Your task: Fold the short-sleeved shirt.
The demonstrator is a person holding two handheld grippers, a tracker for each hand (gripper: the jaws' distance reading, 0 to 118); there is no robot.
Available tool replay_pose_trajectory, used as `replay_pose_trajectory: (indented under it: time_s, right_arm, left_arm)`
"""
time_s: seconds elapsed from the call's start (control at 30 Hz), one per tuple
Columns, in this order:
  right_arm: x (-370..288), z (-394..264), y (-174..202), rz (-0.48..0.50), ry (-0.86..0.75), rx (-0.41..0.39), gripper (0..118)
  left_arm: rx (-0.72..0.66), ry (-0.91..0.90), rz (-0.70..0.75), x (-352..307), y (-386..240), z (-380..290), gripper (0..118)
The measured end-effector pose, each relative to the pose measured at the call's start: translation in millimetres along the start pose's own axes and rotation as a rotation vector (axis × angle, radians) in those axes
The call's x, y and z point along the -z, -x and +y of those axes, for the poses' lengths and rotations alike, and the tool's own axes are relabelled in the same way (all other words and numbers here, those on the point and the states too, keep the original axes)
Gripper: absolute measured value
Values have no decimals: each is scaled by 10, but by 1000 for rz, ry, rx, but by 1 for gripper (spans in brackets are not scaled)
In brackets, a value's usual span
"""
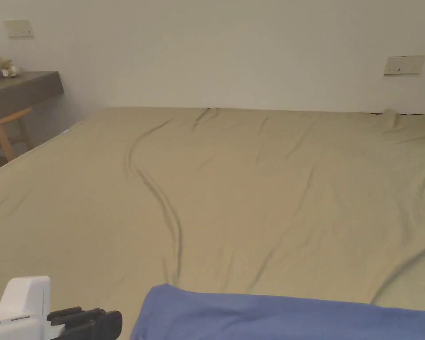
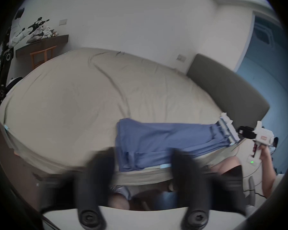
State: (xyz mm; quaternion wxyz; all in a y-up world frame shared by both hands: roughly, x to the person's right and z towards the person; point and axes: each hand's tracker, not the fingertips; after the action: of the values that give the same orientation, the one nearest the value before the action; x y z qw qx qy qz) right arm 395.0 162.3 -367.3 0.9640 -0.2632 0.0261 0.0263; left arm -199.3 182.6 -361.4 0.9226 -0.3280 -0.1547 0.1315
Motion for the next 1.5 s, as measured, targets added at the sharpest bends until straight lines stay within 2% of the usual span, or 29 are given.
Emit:
replay_pose_trajectory:
  time_s: [0.07, 0.1, 0.2, 0.27, 0.33, 0.43, 0.5, 0.53, 0.57, 0.6, 0.63, 0.67, 0.7, 0.77, 0.83, 0.87, 0.9, 0.93, 0.97, 1.03, 1.07, 1.1, 1.13, 1.17, 1.2, 1.23, 1.27, 1.33, 1.5]
  right_arm:
    - [-36, 3, 249, 52, -32, 7, 1]
    - [-41, 6, 367, 97, -29, -16, 1]
    - [23, -10, 707, 141, -16, -149, 1]
    - [87, -29, 832, 146, 6, -229, 1]
    - [136, -51, 918, 137, 22, -232, 1]
    - [170, -34, 938, 165, 52, -226, 1]
    - [185, -11, 976, 142, 54, -267, 1]
    - [189, 21, 954, 137, 52, -280, 1]
    - [199, 41, 950, 135, 54, -276, 1]
    - [210, 63, 941, 134, 55, -270, 1]
    - [225, 78, 933, 138, 56, -260, 1]
    - [239, 95, 913, 142, 58, -252, 1]
    - [268, 96, 915, 144, 64, -252, 1]
    - [349, 67, 932, 138, 75, -282, 1]
    - [457, 43, 935, 129, 102, -293, 1]
    - [509, 30, 941, 140, 115, -289, 1]
    - [558, 18, 958, 148, 122, -284, 1]
    - [595, 7, 986, 153, 127, -280, 1]
    - [623, 4, 1014, 164, 132, -281, 1]
    - [664, 8, 1083, 198, 135, -297, 1]
    - [676, 14, 1109, 209, 133, -305, 1]
    - [689, 21, 1127, 220, 133, -314, 1]
    - [699, 31, 1140, 227, 133, -319, 1]
    - [709, 33, 1146, 232, 131, -322, 1]
    - [724, 24, 1152, 240, 130, -326, 1]
    - [745, 16, 1156, 243, 132, -326, 1]
    - [767, 5, 1160, 243, 137, -324, 1]
    - [785, -19, 1164, 241, 144, -322, 1]
    - [740, -29, 1133, 244, 144, -337, 1]
  left_arm:
    - [-47, -15, -17, -19, -3, -13, 0]
    - [-2, 21, -58, 27, -2, -33, 0]
    - [114, 87, 46, 255, -16, -94, 0]
    - [-12, 109, -96, 407, 320, -25, 0]
    - [-234, 79, -277, 556, 703, 69, 0]
    - [-360, 110, -350, 845, 1144, 167, 0]
    - [-432, 137, -387, 1018, 1345, 190, 0]
    - [-455, 141, -380, 1099, 1412, 205, 6]
    - [-475, 156, -390, 1170, 1486, 209, 24]
    - [-488, 186, -422, 1252, 1556, 210, 60]
    - [-460, 231, -451, 1310, 1548, 193, 106]
    - [-445, 277, -443, 1379, 1549, 179, 118]
    - [-457, 267, -466, 1413, 1552, 174, 117]
    - [-435, 337, -400, 1530, 1564, 100, 116]
    - [-493, 378, -407, 1727, 1569, -30, 117]
    - [-532, 357, -439, 1753, 1583, -99, 117]
    - [-608, 256, -552, 1788, 1511, -94, 117]
    - [-666, 306, -564, 1906, 1460, -95, 117]
    - [-676, 303, -562, 1964, 1415, -115, 117]
    - [-586, 282, -575, 2060, 1362, -140, 115]
    - [-545, 294, -570, 2082, 1321, -131, 106]
    - [-505, 310, -572, 2097, 1295, -105, 83]
    - [-480, 327, -533, 2103, 1276, -95, 25]
    - [-460, 364, -461, 2192, 1285, -118, 8]
    - [-437, 426, -303, 2275, 1221, -182, 7]
    - [-479, 394, -342, 2247, 1322, -250, 7]
    - [-556, 374, -476, 2236, 1301, -175, 6]
    - [-451, 376, -375, 2191, 1200, -160, 6]
    - [-451, 377, -359, 1985, 1323, 117, 5]
